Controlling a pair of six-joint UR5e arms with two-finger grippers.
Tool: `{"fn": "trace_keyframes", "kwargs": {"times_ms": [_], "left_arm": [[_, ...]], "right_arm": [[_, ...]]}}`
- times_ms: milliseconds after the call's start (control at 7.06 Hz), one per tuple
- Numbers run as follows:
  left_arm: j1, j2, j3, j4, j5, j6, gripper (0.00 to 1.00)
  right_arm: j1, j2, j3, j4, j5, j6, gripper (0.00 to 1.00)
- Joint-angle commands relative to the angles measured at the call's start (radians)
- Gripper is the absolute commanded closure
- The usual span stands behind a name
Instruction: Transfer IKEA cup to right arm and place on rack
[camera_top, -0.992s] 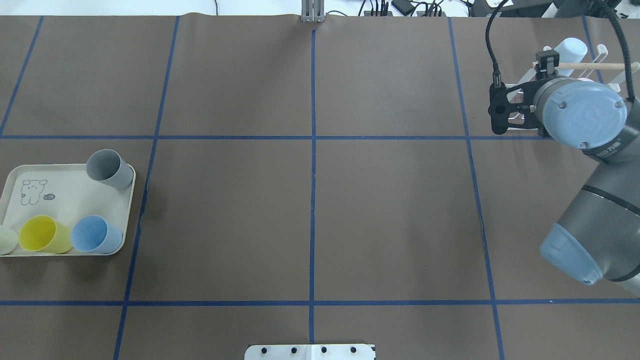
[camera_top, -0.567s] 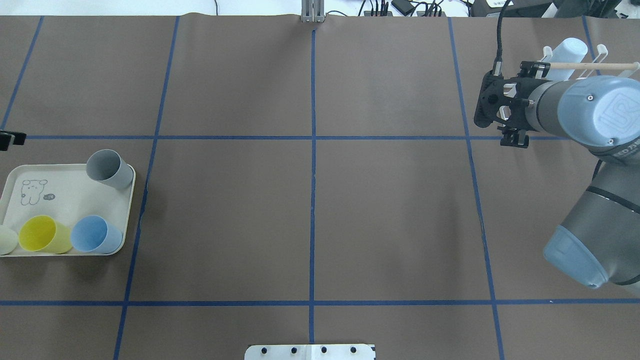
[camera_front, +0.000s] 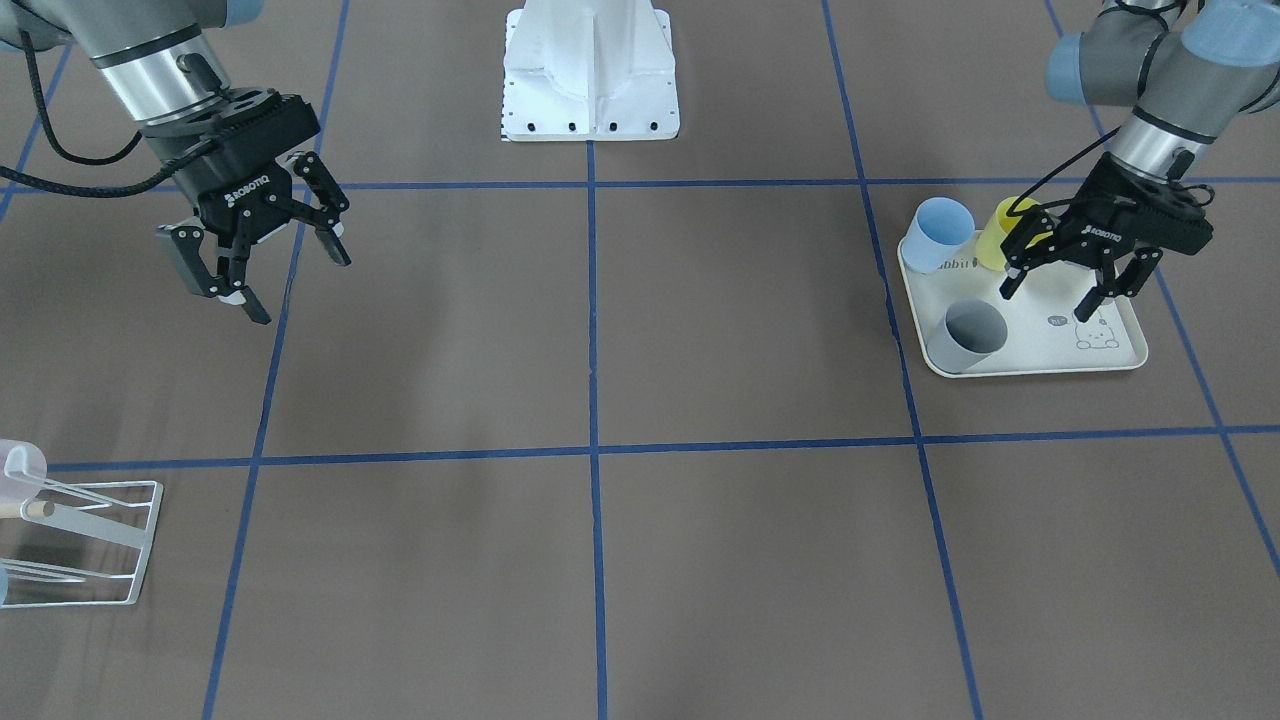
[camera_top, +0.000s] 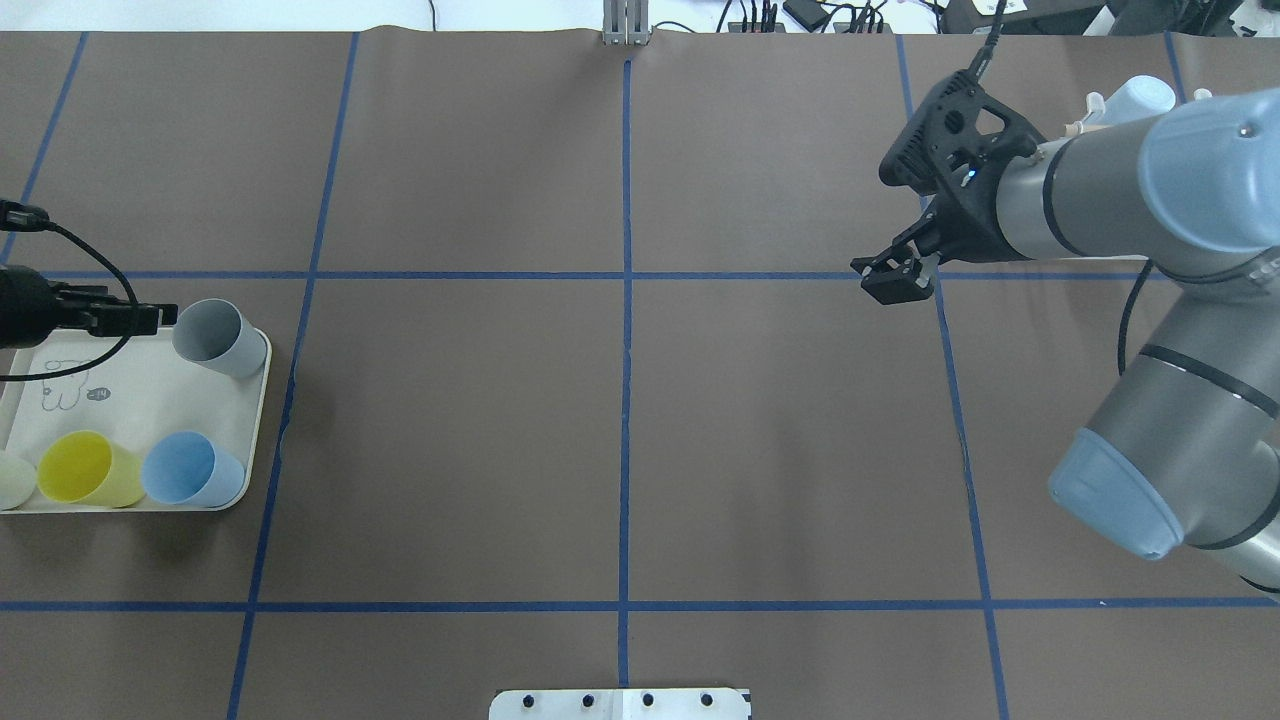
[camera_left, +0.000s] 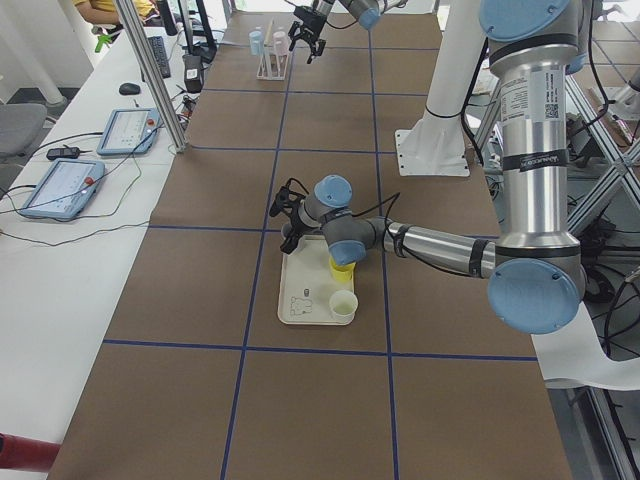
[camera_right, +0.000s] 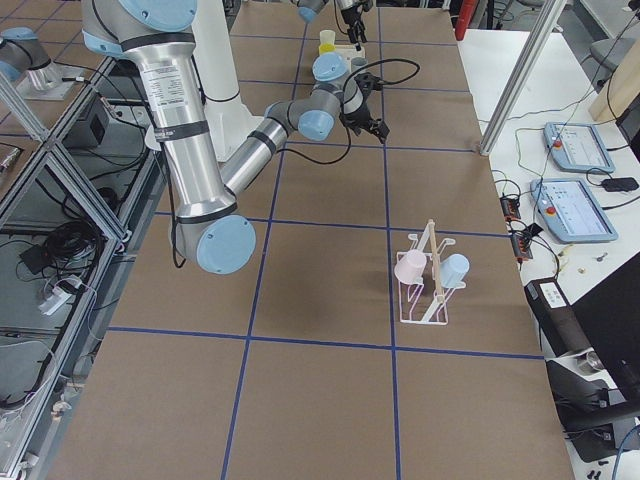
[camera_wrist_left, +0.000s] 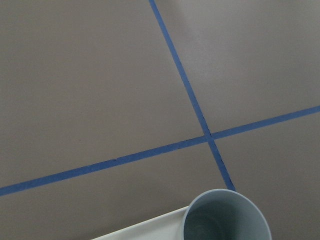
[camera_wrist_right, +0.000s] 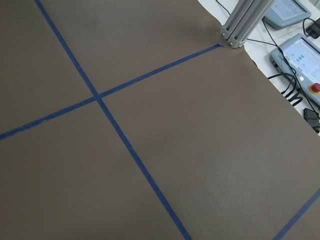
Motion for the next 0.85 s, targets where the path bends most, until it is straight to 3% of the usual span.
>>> {"fn": "trace_keyframes", "kwargs": {"times_ms": [0, 283, 425, 709], "left_arm": [[0.005, -0.025, 0.036, -0.010, 0.014, -0.006, 0.06], [0.031, -0.031, 0.047, -0.010, 0.051, -0.007, 0.16], [0.042, -0.031, 0.045, -0.010, 0.053, -0.007, 0.32], [0.066, -0.031, 0.043, -0.010, 0.053, -0.007, 0.49]], "right_arm": [[0.000, 0.070, -0.004, -0.118, 0.107, 0.008, 0.01], [0.000, 0.066, -0.005, -0.112, 0.108, 0.017, 0.01], [0.000, 0.062, -0.005, -0.110, 0.105, 0.017, 0.01], [0.000, 0.059, -0.005, -0.110, 0.100, 0.017, 0.01]]}}
